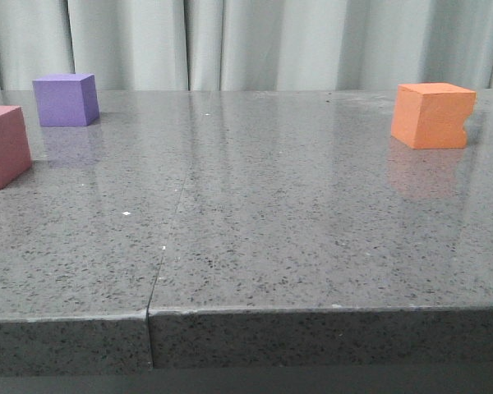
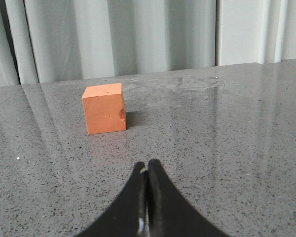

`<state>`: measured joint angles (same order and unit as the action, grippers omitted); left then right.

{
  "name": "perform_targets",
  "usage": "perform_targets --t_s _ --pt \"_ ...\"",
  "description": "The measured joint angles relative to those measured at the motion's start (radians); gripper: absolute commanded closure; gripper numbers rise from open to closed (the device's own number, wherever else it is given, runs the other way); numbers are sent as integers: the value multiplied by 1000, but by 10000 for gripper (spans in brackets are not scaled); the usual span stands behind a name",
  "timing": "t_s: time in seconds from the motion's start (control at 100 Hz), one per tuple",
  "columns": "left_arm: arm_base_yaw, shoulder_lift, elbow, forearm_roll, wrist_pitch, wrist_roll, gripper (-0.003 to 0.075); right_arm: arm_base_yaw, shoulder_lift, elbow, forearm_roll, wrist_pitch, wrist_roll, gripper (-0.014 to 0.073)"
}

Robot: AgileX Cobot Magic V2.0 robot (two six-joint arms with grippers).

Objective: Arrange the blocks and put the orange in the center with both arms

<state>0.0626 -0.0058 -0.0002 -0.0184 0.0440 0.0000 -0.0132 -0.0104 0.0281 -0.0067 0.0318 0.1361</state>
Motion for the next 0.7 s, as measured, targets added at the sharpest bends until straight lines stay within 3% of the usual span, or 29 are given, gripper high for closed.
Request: perform_targets --t_s 0.7 --pt "0 0 0 0 0 0 741 0 0 0 0 0 0 653"
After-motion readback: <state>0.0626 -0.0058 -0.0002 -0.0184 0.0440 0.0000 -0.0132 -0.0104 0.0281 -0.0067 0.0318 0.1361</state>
